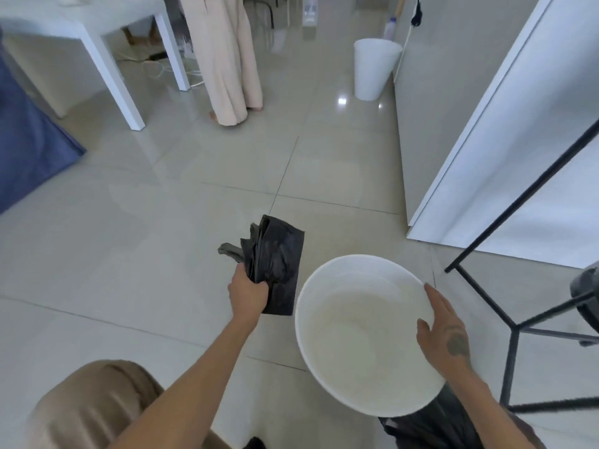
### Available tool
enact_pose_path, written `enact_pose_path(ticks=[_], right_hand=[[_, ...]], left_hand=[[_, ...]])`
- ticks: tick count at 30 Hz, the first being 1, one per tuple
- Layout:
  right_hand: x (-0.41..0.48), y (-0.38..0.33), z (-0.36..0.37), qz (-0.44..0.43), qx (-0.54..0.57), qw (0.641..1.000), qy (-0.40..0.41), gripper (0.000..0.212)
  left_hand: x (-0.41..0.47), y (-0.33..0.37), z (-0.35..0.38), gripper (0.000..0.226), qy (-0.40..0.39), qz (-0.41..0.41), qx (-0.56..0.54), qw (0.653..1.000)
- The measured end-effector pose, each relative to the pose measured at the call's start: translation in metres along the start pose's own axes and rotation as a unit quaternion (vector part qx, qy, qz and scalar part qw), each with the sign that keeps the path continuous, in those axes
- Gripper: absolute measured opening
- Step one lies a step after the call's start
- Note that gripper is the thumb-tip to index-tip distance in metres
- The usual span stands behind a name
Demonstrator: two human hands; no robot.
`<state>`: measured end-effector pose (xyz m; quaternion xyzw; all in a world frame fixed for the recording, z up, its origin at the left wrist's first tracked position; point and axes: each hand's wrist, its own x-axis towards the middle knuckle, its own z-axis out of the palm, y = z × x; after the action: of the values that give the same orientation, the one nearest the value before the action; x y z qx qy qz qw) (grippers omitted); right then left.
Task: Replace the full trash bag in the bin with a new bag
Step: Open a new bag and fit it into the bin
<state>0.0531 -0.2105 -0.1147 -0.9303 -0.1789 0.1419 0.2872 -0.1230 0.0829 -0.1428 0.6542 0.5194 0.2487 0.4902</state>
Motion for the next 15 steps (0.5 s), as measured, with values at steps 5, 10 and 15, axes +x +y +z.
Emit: enact_pose_path(ticks=[5, 10, 15], right_hand=[[-0.007, -0.038, -0.017, -0.016, -0.061, 0.997, 0.04, 0.063], [-0.04, -0.126, -0.055, 0.049, 0.368, 0.927, -0.054, 0.054], [-0.04, -0.129, -0.075, 0.149, 0.478, 0.854, -0.139, 0.047]], left_hand=[[-0.038, 0.08, -0.034, 0.034, -0.011, 0.185, 0.005, 0.983], [-0.091, 0.111, -0.03, 0.046, -0.07, 0.29, 0.039, 0.954], [-0.116, 0.091, -0.019, 0.068, -0.135, 0.32, 0.125, 0.93]])
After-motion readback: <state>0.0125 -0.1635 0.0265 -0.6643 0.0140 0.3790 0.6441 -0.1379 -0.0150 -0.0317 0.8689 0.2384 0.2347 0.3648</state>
